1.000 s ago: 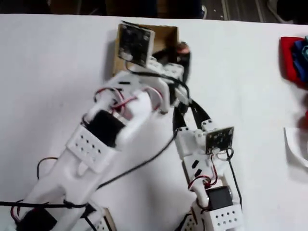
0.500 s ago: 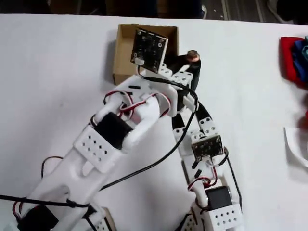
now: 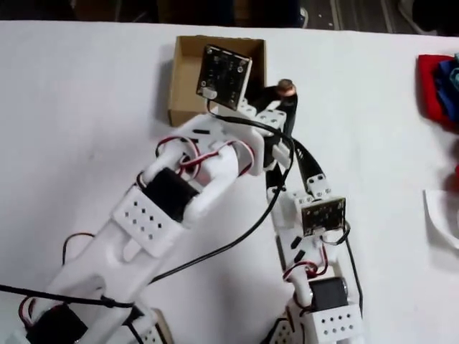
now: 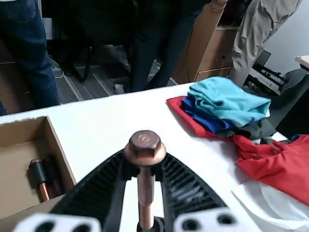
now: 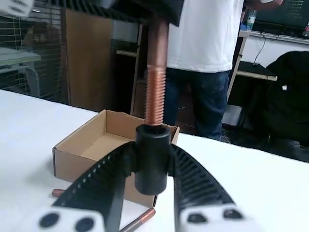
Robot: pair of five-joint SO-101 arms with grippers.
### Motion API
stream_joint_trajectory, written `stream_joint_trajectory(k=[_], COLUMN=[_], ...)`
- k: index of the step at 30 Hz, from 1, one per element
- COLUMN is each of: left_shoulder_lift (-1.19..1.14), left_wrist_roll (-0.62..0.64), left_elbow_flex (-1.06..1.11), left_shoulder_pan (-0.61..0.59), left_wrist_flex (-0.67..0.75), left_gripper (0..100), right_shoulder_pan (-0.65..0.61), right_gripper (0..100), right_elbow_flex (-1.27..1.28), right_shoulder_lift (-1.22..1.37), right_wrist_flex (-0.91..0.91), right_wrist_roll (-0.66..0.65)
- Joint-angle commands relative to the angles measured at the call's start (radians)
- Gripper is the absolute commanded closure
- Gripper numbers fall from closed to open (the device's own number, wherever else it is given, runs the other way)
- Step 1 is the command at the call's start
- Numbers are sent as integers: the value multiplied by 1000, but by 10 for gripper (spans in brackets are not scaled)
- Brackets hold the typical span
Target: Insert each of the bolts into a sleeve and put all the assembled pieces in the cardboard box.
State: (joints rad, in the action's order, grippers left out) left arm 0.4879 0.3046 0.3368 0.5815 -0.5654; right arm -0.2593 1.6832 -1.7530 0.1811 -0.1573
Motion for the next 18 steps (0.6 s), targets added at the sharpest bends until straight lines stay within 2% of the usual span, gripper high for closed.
stream_joint_trajectory(k=[1,7,14,18], left_shoulder_lift=[3,8,8,11], left_wrist_roll=[14,14,9,9], left_elbow_flex=[30,91,97,93], left_shoulder_pan=[12,14,49,21], left_wrist_flex=[8,52,43,29], left_gripper=[975,975,975,972], right_shoulder_pan=[4,2,2,8], right_gripper=[975,975,975,975], right_elbow_flex=[8,8,8,8], right_shoulder_lift=[-7,-7,-7,-7], right_wrist_flex=[-25,-25,-25,-25], right_wrist_roll=[9,9,9,9])
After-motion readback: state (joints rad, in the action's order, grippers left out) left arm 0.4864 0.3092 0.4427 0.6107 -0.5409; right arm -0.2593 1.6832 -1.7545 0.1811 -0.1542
